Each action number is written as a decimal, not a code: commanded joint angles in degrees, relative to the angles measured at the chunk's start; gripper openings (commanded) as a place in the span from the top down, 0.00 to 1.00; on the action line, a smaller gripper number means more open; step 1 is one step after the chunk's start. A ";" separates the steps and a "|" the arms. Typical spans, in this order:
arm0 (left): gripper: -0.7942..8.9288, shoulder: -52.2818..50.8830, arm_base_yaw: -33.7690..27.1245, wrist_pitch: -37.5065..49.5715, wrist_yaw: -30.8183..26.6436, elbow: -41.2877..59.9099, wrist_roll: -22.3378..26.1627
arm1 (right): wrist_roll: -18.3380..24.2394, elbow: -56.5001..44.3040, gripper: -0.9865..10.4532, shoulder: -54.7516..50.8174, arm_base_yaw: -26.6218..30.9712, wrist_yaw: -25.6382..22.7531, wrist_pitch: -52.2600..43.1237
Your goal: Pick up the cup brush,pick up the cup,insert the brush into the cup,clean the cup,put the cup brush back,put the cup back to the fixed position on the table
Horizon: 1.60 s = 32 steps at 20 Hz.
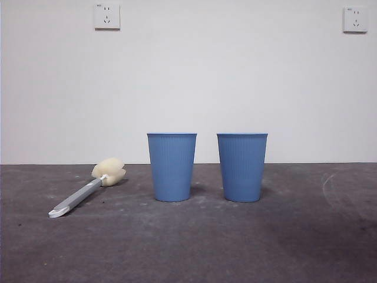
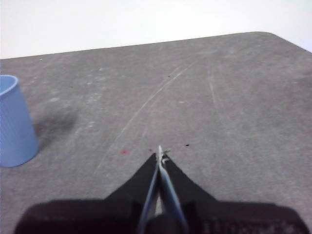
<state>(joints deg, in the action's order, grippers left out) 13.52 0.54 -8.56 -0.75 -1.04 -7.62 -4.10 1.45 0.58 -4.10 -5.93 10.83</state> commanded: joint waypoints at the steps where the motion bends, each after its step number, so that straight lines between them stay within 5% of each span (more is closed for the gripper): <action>1: 0.92 0.00 -0.17 -0.02 1.20 0.42 -1.31 | -0.85 -0.33 0.91 -0.07 0.02 0.15 -0.13; 9: 0.93 0.63 -0.11 -0.48 7.98 -2.32 -5.25 | -9.18 3.89 0.92 0.00 0.00 4.44 -1.01; 15: 0.93 5.35 -0.07 -3.23 17.55 -14.36 -8.76 | -9.14 14.93 0.92 3.65 0.00 10.86 1.95; 21: 0.93 11.67 -0.07 -21.55 23.78 -31.45 -2.45 | 0.11 29.94 0.92 13.27 0.00 19.52 17.20; 32: 0.93 16.35 0.04 -40.00 23.89 -44.09 5.60 | 6.84 45.44 0.92 25.03 -0.02 24.33 32.74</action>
<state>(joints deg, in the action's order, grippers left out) 29.80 0.54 -48.31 23.07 -44.99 -3.75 0.32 46.61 25.19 -4.12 17.74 43.09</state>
